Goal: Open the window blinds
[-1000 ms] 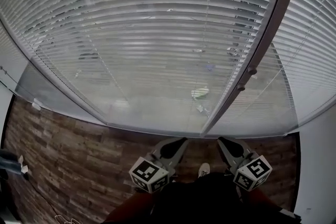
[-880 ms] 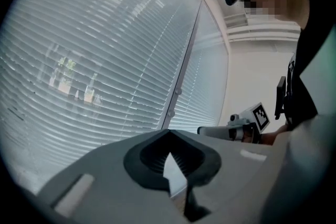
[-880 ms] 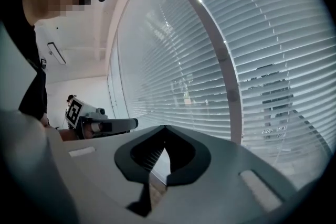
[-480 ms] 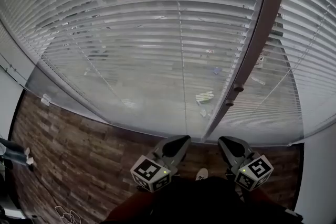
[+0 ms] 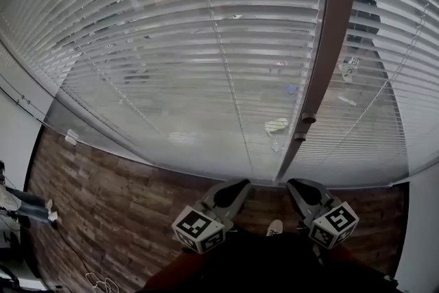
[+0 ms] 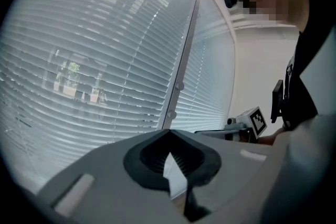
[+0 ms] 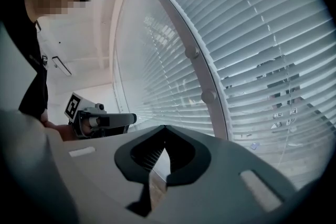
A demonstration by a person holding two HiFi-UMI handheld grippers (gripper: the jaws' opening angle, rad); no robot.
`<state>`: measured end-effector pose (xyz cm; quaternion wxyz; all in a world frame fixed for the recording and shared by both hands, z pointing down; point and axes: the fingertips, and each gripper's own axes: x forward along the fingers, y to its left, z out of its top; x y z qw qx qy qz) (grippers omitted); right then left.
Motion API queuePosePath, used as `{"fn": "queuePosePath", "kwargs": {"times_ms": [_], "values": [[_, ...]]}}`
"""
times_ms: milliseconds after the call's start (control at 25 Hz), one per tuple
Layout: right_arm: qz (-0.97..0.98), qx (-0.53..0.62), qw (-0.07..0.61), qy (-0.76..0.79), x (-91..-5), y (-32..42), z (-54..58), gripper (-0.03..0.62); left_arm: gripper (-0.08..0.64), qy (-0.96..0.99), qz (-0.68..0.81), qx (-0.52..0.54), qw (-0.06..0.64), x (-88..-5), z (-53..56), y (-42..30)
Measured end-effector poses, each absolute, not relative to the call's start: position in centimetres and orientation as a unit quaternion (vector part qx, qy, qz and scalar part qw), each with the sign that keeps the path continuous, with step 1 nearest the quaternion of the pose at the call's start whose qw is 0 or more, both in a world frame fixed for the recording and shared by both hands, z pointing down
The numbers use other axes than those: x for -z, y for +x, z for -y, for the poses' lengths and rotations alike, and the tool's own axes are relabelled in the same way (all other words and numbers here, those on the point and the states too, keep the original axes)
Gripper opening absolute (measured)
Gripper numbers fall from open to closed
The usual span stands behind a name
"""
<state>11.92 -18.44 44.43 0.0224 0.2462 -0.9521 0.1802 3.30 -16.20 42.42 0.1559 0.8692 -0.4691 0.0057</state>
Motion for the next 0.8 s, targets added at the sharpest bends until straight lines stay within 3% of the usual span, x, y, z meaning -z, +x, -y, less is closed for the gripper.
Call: {"fn": "queuePosePath", "kwargs": {"times_ms": [800], "values": [[0.898, -0.163, -0.022, 0.409, -45.6, 5.2, 20.8, 0.026, 0.0, 0.925, 0.357, -0.03, 0.129, -43.4, 19.6, -6.3]]}}
